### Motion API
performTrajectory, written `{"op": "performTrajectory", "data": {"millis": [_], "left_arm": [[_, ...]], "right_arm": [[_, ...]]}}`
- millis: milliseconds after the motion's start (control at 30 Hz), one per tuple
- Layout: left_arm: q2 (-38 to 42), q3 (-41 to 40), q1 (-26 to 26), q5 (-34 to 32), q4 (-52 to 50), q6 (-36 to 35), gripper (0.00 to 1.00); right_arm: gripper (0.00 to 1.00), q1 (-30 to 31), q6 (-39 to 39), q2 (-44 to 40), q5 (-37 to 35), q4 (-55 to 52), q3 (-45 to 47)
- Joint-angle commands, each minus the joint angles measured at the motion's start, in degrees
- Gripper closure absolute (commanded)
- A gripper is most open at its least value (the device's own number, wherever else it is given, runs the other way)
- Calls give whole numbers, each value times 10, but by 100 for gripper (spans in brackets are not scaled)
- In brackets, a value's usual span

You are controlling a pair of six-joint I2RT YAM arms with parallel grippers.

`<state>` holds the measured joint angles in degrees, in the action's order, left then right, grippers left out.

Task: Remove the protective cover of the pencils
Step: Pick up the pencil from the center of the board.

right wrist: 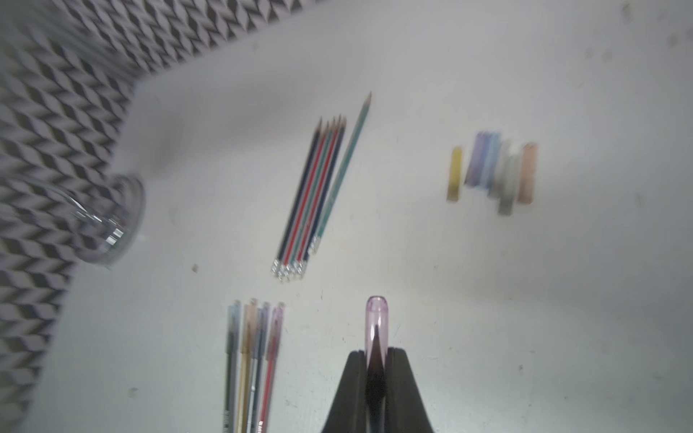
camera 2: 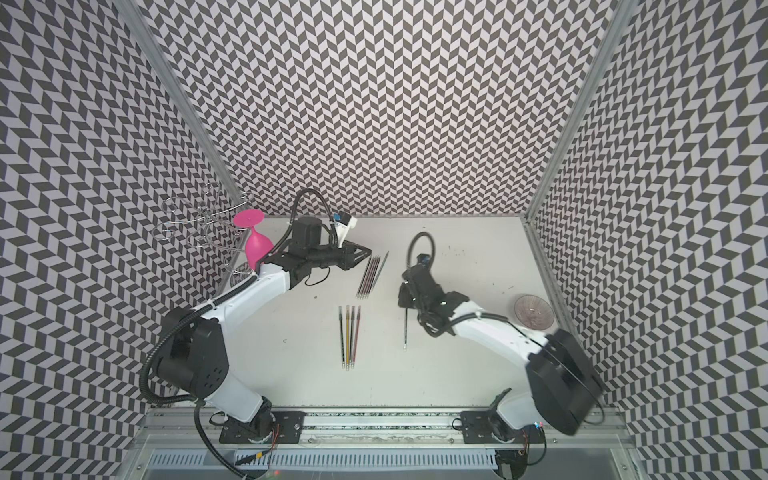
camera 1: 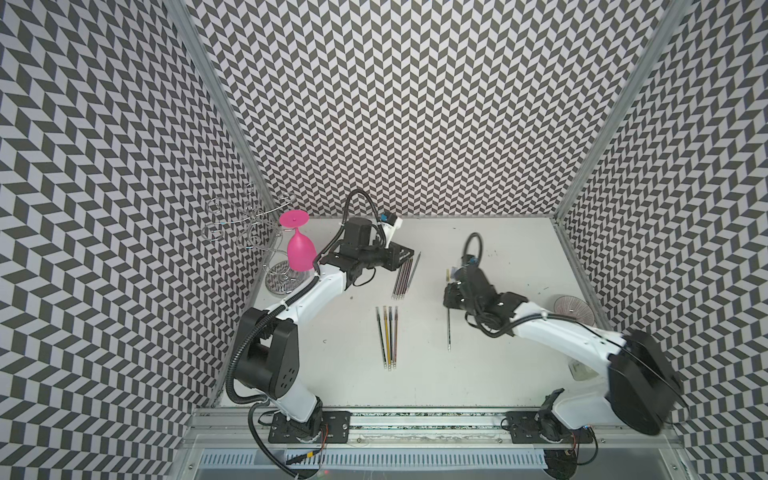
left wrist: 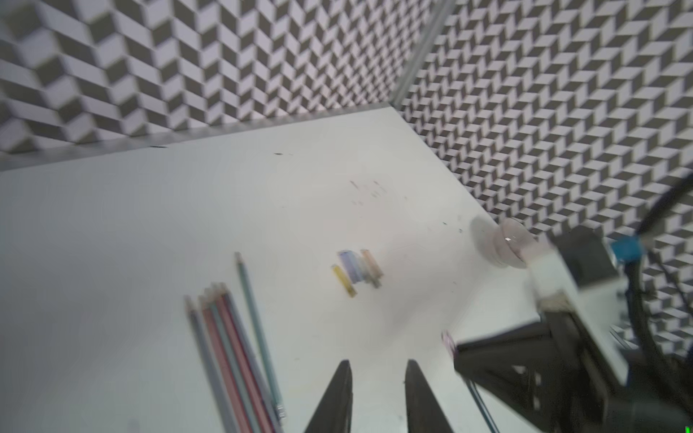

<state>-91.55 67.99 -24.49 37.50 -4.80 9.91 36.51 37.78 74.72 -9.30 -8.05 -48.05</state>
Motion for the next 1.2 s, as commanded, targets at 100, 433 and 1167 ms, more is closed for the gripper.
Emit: {"op": "performTrajectory", "data": {"millis": [100, 433, 1167], "left_arm": [[39, -37, -79, 95, 116, 27, 68], [48, -47, -157, 84, 121, 3, 63], [9, -16, -169, 65, 61, -26, 76]], "right_arm": [[100, -66, -30, -176, 89, 261, 119], [100, -70, -17, -224, 103, 343, 135], [100, -70, 15, -217, 145, 469, 161]]}}
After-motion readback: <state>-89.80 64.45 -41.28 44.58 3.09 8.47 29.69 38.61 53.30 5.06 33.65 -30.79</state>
